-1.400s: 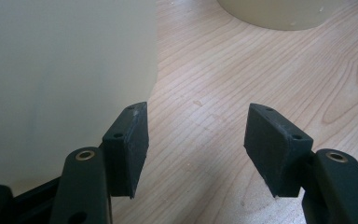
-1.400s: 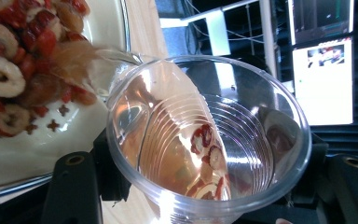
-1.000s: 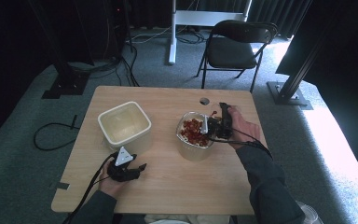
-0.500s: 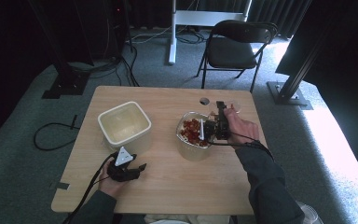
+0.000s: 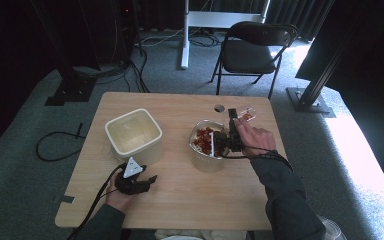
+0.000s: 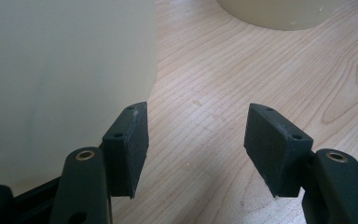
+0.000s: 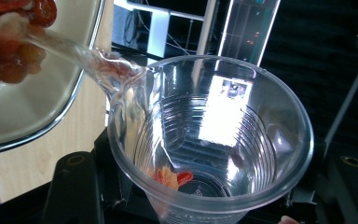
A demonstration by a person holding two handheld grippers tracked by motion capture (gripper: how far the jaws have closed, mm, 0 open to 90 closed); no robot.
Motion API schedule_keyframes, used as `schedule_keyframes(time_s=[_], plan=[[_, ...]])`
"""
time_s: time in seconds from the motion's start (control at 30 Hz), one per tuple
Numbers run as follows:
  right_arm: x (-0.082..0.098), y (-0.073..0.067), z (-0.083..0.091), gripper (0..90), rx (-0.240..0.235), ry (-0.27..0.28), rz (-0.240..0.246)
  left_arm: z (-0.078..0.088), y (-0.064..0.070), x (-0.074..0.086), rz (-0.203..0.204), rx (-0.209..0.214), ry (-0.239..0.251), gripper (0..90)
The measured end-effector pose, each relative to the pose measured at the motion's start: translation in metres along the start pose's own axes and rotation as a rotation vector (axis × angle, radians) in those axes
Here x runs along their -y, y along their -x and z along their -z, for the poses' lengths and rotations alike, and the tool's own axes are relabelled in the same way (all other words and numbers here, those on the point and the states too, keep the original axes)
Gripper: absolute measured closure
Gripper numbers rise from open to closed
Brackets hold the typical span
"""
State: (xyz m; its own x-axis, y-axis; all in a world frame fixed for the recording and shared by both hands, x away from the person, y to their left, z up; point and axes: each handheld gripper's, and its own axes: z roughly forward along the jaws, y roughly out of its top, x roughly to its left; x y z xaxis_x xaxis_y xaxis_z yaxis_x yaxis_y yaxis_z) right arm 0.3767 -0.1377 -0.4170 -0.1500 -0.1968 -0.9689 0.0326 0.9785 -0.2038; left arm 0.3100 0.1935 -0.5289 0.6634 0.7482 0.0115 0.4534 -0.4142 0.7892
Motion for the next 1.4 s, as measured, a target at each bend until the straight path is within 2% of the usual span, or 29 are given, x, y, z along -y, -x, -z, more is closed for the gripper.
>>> schedule_keyframes(time_s=[0.2, 0.33, 1.03, 1.13, 1.2, 1.27, 1.4], plan=[[-0.0022, -0.0034, -0.0004, 33.5, 0.032, -0.012, 0.052, -0.0001, 0.0000, 0.0000, -0.001, 0.000, 0.000, 40.7], [-0.0016, -0.0055, -0.0020, 33.5, 0.036, -0.015, 0.063, -0.0001, 0.0000, 0.0000, -0.001, 0.000, -0.001, 40.7], [-0.0043, -0.0050, -0.0006, 33.4, 0.041, -0.005, 0.050, -0.0001, 0.0000, 0.0000, -0.001, -0.001, -0.001, 40.7], [-0.0068, -0.0064, 0.0008, 33.4, 0.035, 0.008, 0.062, -0.0005, -0.0001, 0.0001, 0.000, 0.000, -0.001, 40.8], [-0.0079, -0.0067, 0.0027, 33.5, 0.034, 0.028, 0.049, 0.0001, 0.0000, 0.0000, -0.001, -0.001, -0.001, 40.7], [-0.0064, -0.0035, 0.0003, 33.5, 0.039, 0.003, 0.024, 0.0002, -0.0001, 0.0001, 0.001, -0.001, 0.001, 40.7], [-0.0067, -0.0055, 0.0024, 33.5, 0.031, 0.021, 0.036, -0.0003, 0.0000, 0.0001, -0.001, -0.001, -0.002, 40.8]])
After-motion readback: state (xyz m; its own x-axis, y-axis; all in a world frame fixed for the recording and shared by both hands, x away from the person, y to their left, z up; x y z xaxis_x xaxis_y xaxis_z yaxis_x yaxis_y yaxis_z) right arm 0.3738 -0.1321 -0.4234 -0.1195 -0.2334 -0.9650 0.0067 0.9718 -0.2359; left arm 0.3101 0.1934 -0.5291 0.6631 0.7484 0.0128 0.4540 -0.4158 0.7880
